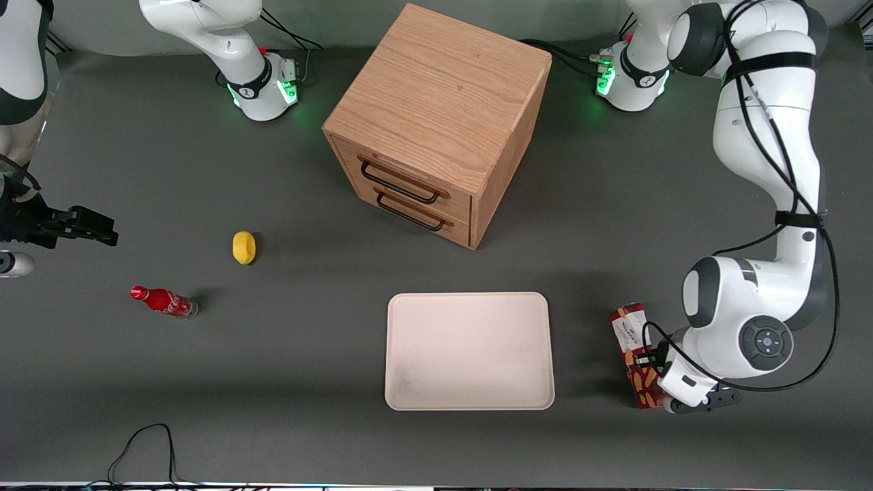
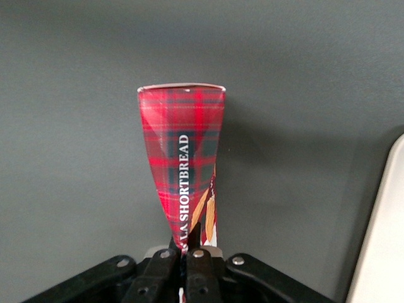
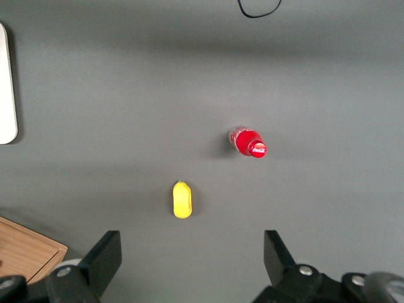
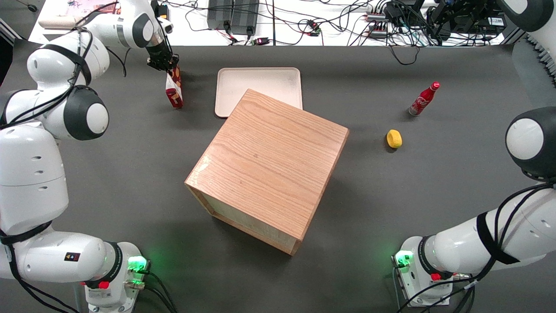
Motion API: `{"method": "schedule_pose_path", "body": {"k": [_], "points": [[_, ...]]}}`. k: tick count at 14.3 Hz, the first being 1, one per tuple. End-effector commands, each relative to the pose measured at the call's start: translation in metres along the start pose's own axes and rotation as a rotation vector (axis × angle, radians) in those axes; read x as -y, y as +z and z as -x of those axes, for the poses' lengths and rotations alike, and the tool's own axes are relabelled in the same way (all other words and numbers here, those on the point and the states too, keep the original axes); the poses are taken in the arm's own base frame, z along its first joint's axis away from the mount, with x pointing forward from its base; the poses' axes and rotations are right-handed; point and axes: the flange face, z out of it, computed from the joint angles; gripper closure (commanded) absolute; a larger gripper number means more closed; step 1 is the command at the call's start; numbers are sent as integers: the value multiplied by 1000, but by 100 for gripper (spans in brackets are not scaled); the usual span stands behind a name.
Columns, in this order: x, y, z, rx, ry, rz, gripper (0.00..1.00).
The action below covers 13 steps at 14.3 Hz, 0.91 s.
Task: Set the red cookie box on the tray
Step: 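Lift the box upright with the left gripper and carry it toward the tray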
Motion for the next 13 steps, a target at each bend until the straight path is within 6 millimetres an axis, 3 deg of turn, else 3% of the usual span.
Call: {"method": "schedule_pose_path", "body": {"k": [1,3,5,6,10,13], "points": [[-1,-67,9,27,-19,-7,100],[1,-127,20,53,-16,-17,100],[3,-194,42,42,-6,-18,100],[4,-218,54,46,3,-22,100],[3,-292,97,67,51,-27,100],[9,-328,114,85,150,-32,100]]}}
